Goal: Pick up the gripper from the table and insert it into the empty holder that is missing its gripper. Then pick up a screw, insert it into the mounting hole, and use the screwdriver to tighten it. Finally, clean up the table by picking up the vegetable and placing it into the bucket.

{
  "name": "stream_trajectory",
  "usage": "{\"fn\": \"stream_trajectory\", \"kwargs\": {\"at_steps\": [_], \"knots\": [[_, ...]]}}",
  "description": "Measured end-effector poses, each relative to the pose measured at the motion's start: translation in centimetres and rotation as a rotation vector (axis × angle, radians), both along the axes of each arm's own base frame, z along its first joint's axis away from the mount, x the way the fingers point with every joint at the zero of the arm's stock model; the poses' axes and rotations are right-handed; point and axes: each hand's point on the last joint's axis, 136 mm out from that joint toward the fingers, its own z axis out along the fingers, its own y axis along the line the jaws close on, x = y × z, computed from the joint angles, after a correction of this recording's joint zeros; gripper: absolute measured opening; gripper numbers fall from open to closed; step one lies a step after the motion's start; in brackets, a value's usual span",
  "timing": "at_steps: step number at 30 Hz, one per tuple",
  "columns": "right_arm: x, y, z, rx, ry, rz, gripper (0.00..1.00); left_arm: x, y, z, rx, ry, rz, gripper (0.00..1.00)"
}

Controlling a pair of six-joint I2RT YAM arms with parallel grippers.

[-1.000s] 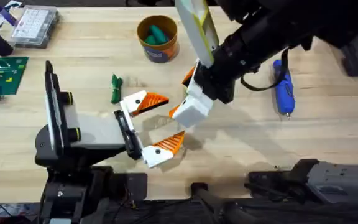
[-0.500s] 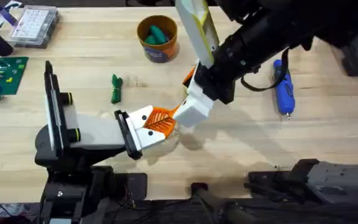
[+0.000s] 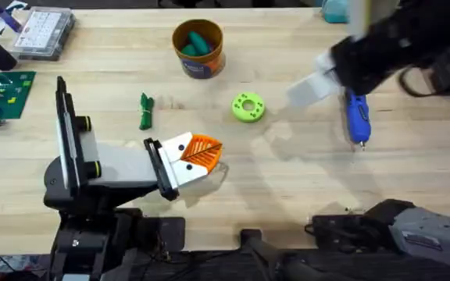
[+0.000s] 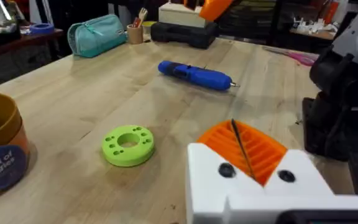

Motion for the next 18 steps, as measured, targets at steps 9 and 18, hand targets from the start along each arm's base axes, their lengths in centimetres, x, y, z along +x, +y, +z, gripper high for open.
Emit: {"fn": "stream_trajectory", "kwargs": {"at_steps": [9, 18], "knots": [[2.1, -9.1, -0.2, -0.087, 0.010, -0.351, 0.976, 0.0, 0.0, 0.0, 0.000, 0.000, 0.000, 0.018], [4.4, -16.1, -3.8, -0.096, -0.002, -0.609, 0.976, 0.0, 0.0, 0.0, 0.000, 0.000, 0.000, 0.018]]}}
